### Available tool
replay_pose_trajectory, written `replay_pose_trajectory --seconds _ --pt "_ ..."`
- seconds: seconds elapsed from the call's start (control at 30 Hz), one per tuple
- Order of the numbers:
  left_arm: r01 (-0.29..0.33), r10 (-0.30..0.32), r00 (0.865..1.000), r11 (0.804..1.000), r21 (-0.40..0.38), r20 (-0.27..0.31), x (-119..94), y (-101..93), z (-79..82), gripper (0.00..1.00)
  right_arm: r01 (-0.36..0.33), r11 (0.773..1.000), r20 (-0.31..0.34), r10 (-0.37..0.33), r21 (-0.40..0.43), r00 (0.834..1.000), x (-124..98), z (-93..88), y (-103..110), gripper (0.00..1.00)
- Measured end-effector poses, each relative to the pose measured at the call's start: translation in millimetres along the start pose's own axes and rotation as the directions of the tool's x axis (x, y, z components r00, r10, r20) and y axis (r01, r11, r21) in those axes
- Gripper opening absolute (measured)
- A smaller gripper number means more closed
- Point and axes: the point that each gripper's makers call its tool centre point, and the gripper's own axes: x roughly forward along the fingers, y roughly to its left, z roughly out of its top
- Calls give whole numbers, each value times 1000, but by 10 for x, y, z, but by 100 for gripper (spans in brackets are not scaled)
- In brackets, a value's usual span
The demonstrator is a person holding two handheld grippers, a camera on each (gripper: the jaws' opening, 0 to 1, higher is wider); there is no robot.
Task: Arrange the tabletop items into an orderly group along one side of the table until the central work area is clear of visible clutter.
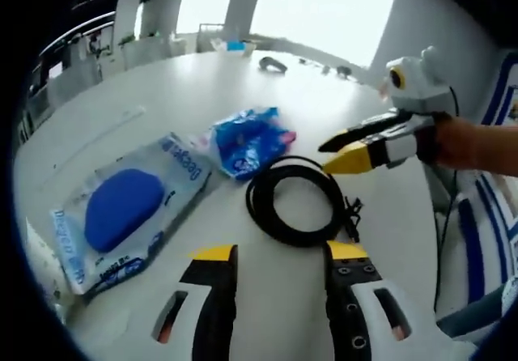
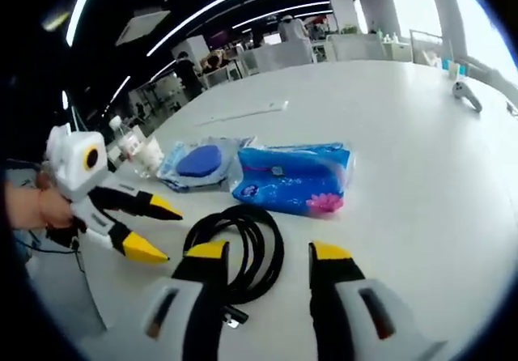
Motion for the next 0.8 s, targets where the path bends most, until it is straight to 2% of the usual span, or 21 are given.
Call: replay_pose_trajectory --seconds 0.13,0.3,0.37,0.4,0.43,0.57,0.63,0.8 --pt "18 -19 998 1000 18 53 -120 3 -1 54 -4 1000 24 5 -18 1000 -46 20 31 52" --pt "41 -46 989 998 38 137 -286 0 21 70 -9 996 57 14 -88 998 -123 31 93 65" --pt "27 -37 984 998 63 173 -372 24 29 79 -12 993 81 21 -117 997 -151 46 131 74" --pt "40 -51 977 997 60 207 -426 9 48 84 -11 992 91 23 -124 996 -166 49 149 78" --pt "45 -55 977 998 53 206 -462 8 19 88 -12 991 102 26 -131 994 -186 50 174 84" --pt "47 -62 977 996 81 204 -630 5 -121 92 -22 987 111 40 -161 993 -245 7 254 94" --pt "44 -57 975 997 68 215 -722 17 -176 96 -32 981 109 54 -192 993 -269 -29 311 99" --pt "14 -30 964 998 63 265 -1012 48 -293 96 -44 981 103 65 -191 993 -370 -126 374 100"
